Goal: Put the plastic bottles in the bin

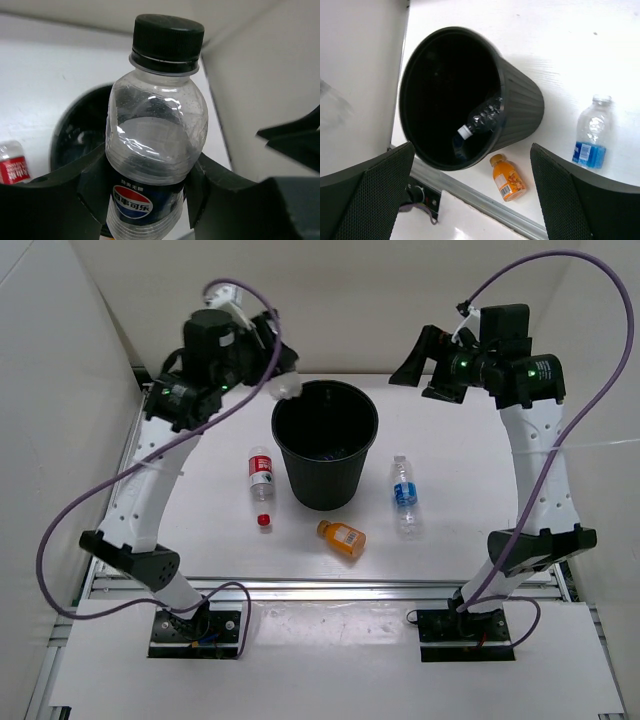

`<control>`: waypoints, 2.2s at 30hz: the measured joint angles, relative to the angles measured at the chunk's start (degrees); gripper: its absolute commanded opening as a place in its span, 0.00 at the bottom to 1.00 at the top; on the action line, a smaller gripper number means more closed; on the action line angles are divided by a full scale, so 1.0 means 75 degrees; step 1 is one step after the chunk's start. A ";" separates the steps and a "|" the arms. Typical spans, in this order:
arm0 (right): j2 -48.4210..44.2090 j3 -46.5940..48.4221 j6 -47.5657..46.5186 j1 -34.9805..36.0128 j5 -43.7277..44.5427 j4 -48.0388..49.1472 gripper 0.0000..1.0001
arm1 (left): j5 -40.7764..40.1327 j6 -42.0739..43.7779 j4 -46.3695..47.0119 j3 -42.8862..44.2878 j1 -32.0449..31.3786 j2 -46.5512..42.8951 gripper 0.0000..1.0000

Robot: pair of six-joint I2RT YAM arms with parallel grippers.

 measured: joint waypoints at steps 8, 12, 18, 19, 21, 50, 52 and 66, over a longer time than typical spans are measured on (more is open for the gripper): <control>0.0108 -0.0851 0.0425 -0.0848 -0.0041 -0.0096 1.00 | 0.0052 0.0428 -0.0749 -0.0705 -0.1029 0.1043 1.00; 0.0385 -0.1250 0.0612 -0.0898 -0.0003 -0.0248 1.00 | -0.0143 0.0527 -0.1198 -0.0050 -0.1032 0.1052 1.00; 0.0933 -0.2804 0.0507 -0.0769 0.0691 -0.0583 1.00 | -0.0606 0.0510 -0.0224 -0.0545 -0.0460 -0.0423 1.00; 0.1029 -0.3217 0.0475 -0.0734 0.0836 -0.0577 1.00 | -0.0609 0.0478 -0.0157 -0.0874 -0.0297 -0.0764 1.00; 0.1279 -0.3920 0.0434 -0.0679 0.1040 -0.0589 1.00 | -0.0595 0.0446 -0.0073 -0.1343 0.0111 -0.1250 1.00; 0.2299 -0.3654 0.0058 -0.0697 0.1195 -0.0705 0.35 | 0.0819 -0.1166 0.0265 -0.6834 0.3005 -0.1900 0.99; 0.1923 -0.1932 0.0195 -0.0702 0.1081 -0.1180 0.36 | 0.0848 -0.1276 0.0280 -0.7055 0.3034 -0.1824 0.99; 0.1306 0.2209 0.0245 0.0504 -0.1647 0.0294 1.00 | 0.0344 -0.1320 0.0458 -0.7140 0.2393 -0.1148 0.98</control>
